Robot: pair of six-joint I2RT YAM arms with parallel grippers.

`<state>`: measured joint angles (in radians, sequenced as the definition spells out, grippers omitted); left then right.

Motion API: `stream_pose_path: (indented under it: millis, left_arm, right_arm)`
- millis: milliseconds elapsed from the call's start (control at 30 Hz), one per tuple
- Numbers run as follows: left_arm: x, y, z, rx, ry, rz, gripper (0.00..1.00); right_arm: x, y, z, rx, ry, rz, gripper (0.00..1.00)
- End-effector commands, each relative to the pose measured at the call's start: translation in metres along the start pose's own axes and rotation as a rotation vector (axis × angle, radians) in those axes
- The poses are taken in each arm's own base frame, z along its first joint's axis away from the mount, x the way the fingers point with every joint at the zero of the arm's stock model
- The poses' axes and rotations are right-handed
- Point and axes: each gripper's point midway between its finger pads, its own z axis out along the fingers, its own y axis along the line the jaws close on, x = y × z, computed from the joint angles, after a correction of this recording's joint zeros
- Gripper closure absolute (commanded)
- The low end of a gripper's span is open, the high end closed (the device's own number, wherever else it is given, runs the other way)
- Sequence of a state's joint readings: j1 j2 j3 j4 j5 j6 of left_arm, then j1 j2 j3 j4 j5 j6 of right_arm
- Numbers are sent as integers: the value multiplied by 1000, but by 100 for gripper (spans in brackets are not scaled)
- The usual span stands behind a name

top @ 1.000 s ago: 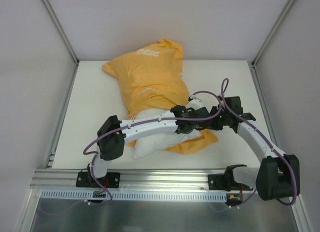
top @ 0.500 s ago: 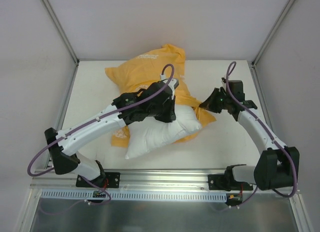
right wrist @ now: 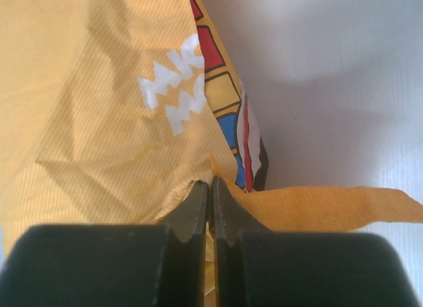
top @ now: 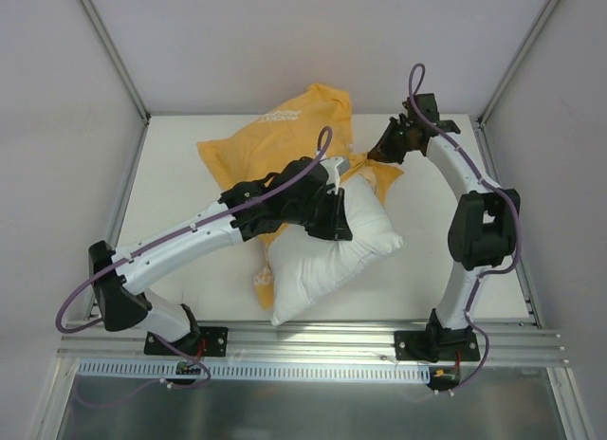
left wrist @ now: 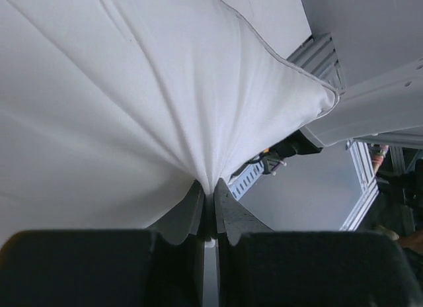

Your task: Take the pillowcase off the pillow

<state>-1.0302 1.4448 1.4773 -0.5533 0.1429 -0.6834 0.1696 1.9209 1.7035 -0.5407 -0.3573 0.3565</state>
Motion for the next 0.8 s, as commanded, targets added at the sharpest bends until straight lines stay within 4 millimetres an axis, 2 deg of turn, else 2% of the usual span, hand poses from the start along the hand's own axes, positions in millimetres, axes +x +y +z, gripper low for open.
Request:
stream_pose_path:
  millis: [0, 33, 100, 133, 167, 200, 233, 267, 333, 367, 400, 467, 500, 533, 567, 600, 633, 667, 700, 733, 767]
  left_arm:
    - [1, -49, -4, 200, 58, -19, 100]
    - [-1, -49, 0, 196, 58, -14, 100]
    - [-9, -46, 7, 191, 58, -7, 100]
    - [-12, -48, 13, 208, 77, -8, 87]
    - [-15, -46, 15, 210, 80, -14, 72]
    - [-24, -44, 16, 211, 67, -17, 55]
    - [-28, -43, 16, 219, 64, -2, 37]
    - [-35, -39, 12, 216, 54, -3, 11]
    - [-49, -40, -5, 228, 14, 20, 5]
    - [-56, -37, -14, 226, -10, 23, 4]
    - [-69, -33, -33, 227, -66, 34, 4]
    - [-81, -23, -52, 207, -125, 35, 4]
    - [-90, -8, -69, 175, -173, 20, 4]
    - [-95, 4, -76, 147, -199, 8, 4]
    - [-99, 19, -80, 112, -216, -21, 5]
    - [-95, 38, -82, 81, -215, -64, 5]
    - [-106, 65, -89, 38, -247, -130, 6]
    - [-101, 87, -87, -6, -246, -169, 5]
    - [-101, 104, -88, -48, -257, -199, 4]
    - [-105, 125, -93, -95, -280, -233, 3]
    - [-104, 140, -93, -130, -288, -254, 2]
  right_arm:
    - [-7, -11, -20, 29, -67, -31, 99]
    - [-4, -11, -25, 24, -67, -39, 99]
    - [2, -4, -46, -2, -75, -72, 77]
    - [12, -11, -51, 15, -59, -84, 64]
    - [10, -3, -71, -4, -99, -104, 49]
    - [10, -6, -81, -5, -118, -104, 24]
    - [12, -7, -91, -10, -132, -111, 17]
    - [18, -3, -107, -42, -142, -115, 10]
    - [17, -9, -125, -65, -162, -102, 6]
    - [22, -9, -139, -87, -172, -108, 5]
    - [23, -17, -147, -73, -181, -98, 4]
    - [35, -26, -158, -41, -185, -123, 2]
    - [45, -23, -172, -45, -197, -135, 2]
    - [53, -24, -176, -47, -195, -136, 2]
    - [62, -23, -180, -50, -193, -144, 1]
    - [81, -29, -176, -15, -170, -161, 1]
    - [91, -26, -190, -8, -211, -196, 0]
    - [104, -25, -192, 25, -217, -237, 1]
    - [122, -34, -193, 59, -190, -245, 1]
    - [132, -33, -205, 59, -213, -268, 3]
    - [137, -40, -209, 106, -234, -280, 4]
